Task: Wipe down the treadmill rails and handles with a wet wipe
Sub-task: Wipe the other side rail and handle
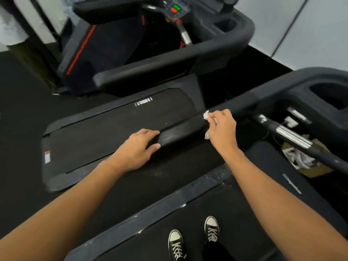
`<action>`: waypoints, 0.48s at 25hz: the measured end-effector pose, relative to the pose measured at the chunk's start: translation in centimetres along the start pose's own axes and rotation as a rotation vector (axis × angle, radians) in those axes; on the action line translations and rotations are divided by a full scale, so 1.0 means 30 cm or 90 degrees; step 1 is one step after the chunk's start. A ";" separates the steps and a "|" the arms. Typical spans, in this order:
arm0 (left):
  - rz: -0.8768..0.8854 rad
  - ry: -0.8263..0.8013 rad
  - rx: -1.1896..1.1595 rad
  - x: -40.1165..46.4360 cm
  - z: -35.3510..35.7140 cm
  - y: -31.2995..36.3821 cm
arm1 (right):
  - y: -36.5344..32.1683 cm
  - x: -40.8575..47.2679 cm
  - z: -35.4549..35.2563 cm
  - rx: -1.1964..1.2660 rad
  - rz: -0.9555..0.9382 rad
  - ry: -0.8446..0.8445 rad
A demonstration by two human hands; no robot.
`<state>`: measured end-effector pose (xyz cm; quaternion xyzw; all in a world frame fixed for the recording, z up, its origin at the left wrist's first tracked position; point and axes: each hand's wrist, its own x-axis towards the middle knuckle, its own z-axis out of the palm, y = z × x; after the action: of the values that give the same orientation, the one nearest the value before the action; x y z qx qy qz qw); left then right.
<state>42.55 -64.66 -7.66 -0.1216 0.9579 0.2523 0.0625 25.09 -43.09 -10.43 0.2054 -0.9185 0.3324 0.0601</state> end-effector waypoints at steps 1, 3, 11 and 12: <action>0.012 -0.012 0.016 0.037 0.010 0.032 | 0.037 0.007 -0.015 0.061 0.075 0.045; 0.042 -0.033 0.045 0.110 0.032 0.106 | 0.091 0.016 -0.016 0.217 0.274 0.138; 0.106 -0.079 0.114 0.371 0.108 0.338 | 0.217 0.059 0.116 0.703 0.747 0.282; 0.105 -0.075 0.112 0.388 0.112 0.346 | 0.238 0.063 0.136 0.715 0.776 0.290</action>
<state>28.78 -56.58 -7.82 -0.0214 0.9777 0.1786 0.1080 20.49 -41.37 -17.29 -0.3966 -0.5335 0.7450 -0.0564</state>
